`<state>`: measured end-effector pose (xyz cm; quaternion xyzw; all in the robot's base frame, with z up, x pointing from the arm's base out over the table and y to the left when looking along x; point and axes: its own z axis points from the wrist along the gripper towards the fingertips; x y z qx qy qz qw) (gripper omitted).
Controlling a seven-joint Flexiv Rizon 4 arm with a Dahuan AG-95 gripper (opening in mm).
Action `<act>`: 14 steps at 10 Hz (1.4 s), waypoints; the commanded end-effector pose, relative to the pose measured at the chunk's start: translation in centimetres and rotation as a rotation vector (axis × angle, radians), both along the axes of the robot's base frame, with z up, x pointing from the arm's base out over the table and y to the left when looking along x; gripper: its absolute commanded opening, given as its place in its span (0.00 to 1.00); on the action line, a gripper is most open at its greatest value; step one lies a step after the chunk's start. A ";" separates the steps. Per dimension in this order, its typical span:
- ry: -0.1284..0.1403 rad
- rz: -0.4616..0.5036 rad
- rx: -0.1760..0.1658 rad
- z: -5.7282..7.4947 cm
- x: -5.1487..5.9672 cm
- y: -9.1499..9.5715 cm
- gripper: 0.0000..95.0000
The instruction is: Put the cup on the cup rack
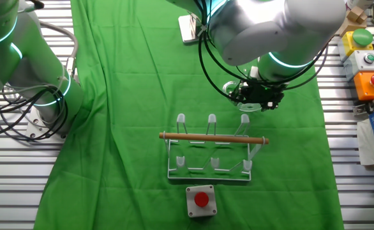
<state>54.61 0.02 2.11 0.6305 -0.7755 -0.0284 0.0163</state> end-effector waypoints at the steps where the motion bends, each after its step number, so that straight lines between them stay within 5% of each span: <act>1: -0.001 0.000 0.001 -0.1 0.0 0.0 0.00; 11: -0.001 0.000 0.001 -0.1 0.0 0.0 0.00; 12: 0.007 -0.128 -0.112 4.9 1.3 -1.1 0.00; 14: 0.007 -0.130 -0.113 5.0 1.3 -1.1 0.00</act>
